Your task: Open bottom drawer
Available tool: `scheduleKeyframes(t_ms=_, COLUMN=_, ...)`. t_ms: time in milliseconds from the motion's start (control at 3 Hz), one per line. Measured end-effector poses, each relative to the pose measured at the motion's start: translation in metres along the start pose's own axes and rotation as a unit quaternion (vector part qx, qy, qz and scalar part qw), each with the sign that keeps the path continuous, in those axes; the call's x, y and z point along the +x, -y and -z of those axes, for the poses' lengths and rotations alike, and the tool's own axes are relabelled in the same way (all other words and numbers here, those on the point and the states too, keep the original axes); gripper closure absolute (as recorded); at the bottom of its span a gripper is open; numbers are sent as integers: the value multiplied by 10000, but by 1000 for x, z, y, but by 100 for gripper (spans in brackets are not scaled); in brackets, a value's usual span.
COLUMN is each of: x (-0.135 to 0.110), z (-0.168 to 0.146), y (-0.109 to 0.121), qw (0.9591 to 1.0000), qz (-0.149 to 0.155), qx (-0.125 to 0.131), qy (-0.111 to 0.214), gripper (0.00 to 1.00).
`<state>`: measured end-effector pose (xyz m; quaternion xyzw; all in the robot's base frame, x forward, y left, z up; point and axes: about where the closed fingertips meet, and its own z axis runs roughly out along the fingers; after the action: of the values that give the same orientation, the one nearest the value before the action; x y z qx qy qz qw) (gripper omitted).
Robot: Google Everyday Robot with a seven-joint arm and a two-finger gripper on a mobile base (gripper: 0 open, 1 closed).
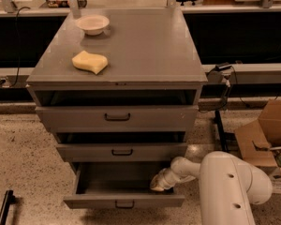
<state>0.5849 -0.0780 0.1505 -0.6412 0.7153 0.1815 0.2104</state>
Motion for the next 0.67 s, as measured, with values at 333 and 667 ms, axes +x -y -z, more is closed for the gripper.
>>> scheduleKeyframes(t_ms=333, x=0, z=-8, y=-17, qw=9994, qz=80, qx=-323, qy=39, gripper=100)
scheduleKeyframes(t_ms=667, x=-8, z=-11, y=-46, qw=9964, qz=321, qx=-754, qy=222, gripper=100)
